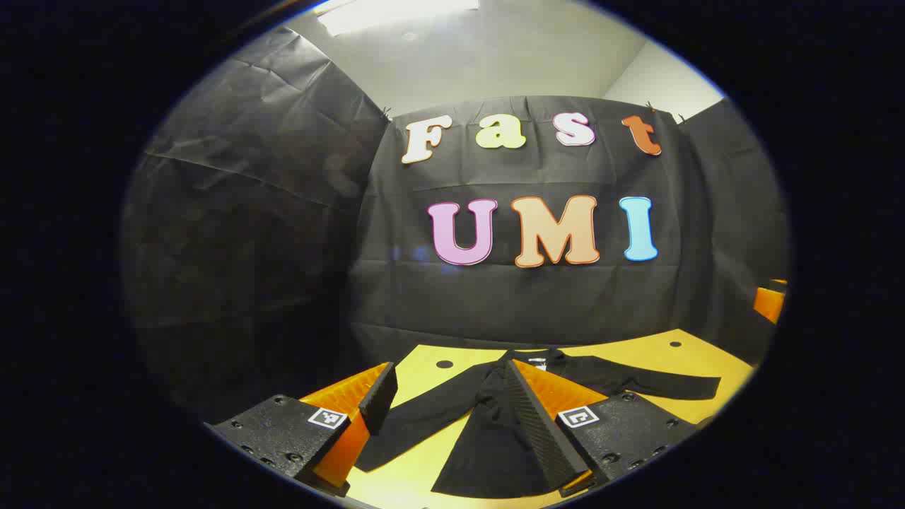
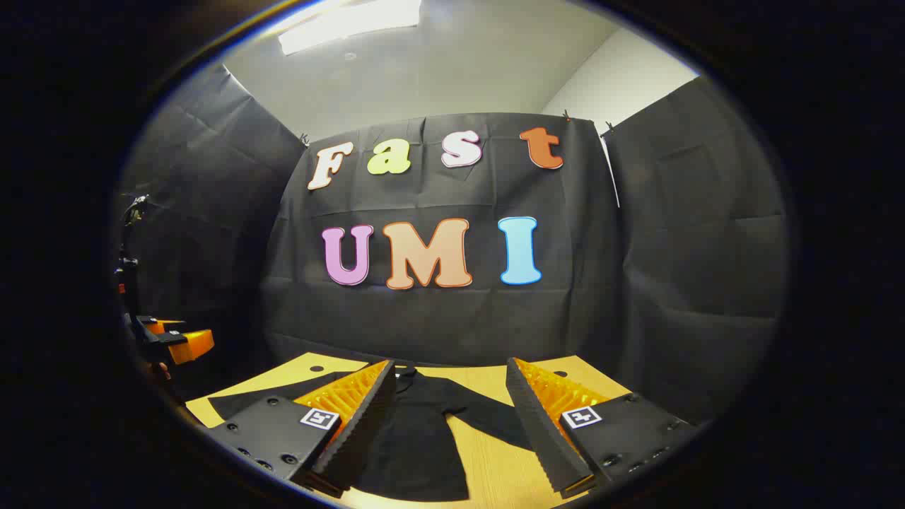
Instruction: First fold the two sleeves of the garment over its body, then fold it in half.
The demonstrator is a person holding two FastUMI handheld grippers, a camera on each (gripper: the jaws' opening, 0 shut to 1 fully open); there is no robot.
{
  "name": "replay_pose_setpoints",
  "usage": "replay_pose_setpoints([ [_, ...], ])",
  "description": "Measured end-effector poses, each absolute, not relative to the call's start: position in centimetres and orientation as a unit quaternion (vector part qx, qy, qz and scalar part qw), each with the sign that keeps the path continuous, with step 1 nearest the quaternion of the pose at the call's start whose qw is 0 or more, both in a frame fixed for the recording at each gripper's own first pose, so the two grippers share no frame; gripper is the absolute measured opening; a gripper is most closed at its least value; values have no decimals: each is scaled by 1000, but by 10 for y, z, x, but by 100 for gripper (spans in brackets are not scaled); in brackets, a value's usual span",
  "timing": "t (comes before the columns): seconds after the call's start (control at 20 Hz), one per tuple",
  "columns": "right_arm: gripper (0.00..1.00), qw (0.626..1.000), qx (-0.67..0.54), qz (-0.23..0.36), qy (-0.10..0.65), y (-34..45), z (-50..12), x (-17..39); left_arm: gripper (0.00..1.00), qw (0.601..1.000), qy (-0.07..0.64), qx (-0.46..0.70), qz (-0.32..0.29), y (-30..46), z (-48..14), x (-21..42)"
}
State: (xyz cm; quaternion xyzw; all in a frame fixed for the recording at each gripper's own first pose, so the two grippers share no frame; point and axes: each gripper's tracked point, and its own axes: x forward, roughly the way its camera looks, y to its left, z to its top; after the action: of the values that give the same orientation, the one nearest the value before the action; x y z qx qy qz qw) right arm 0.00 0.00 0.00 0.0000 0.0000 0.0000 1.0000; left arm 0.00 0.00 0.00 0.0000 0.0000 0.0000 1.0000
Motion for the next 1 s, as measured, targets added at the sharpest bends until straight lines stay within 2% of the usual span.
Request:
replay_pose_setpoints([
  [1.0, 98, 1000, -3, -2, 18, -4, -6, -5, 92, 1000, 8, -2, 13, 10, -5, -7],
])
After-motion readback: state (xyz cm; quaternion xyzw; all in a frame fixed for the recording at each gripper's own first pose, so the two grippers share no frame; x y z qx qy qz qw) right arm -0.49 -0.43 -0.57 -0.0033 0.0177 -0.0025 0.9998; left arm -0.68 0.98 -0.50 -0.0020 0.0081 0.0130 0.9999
